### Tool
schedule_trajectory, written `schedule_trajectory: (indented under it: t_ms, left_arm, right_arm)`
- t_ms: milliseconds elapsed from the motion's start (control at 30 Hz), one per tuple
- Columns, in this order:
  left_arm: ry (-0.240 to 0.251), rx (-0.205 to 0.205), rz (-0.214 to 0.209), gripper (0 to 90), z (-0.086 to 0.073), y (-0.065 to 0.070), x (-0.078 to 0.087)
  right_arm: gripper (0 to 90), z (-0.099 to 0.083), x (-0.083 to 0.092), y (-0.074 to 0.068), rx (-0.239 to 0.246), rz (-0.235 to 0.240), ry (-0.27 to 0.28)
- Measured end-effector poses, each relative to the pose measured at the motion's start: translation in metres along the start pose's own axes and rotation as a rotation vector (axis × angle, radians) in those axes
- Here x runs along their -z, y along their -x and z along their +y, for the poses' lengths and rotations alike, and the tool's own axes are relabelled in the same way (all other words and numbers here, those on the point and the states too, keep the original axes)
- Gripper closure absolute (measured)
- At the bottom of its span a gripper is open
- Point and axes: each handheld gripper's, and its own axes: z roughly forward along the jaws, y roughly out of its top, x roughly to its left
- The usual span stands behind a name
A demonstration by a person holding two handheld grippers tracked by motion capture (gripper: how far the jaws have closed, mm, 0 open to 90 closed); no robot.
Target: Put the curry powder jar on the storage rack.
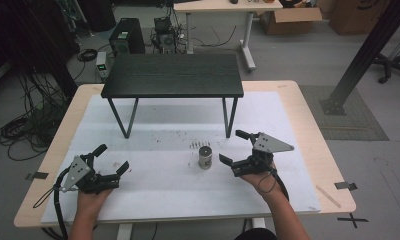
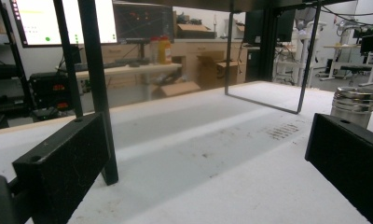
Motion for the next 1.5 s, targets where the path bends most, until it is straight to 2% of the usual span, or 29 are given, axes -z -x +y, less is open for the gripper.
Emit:
schedule_trajectory:
  t_ms: [33,433,633,1267,1500]
  left_arm:
    - [0.001,-0.001,0.0,0.2,0.0,0.0,0.0]
    - [0.001,0.0,0.0,0.2,0.0,0.0,0.0]
    - [0.001,0.0,0.0,0.2,0.0,0.0,0.0]
    - [0.002,0.003,-0.001,0.2,0.0,0.0,0.0]
    - [0.002,0.004,-0.001,0.2,0.0,0.0,0.0]
  right_arm:
    - [0.0,0.001,-0.004,-0.002,-0.005,0.017,-0.011]
    - [0.0,-0.001,-0.017,-0.005,-0.016,0.06,-0.053]
    - [0.0,-0.008,-0.027,-0.005,-0.029,0.082,-0.086]
    - [0.4,-0.02,-0.051,-0.007,-0.051,0.1,-0.145]
    - [2.6,-0.022,-0.056,-0.008,-0.046,0.112,-0.164]
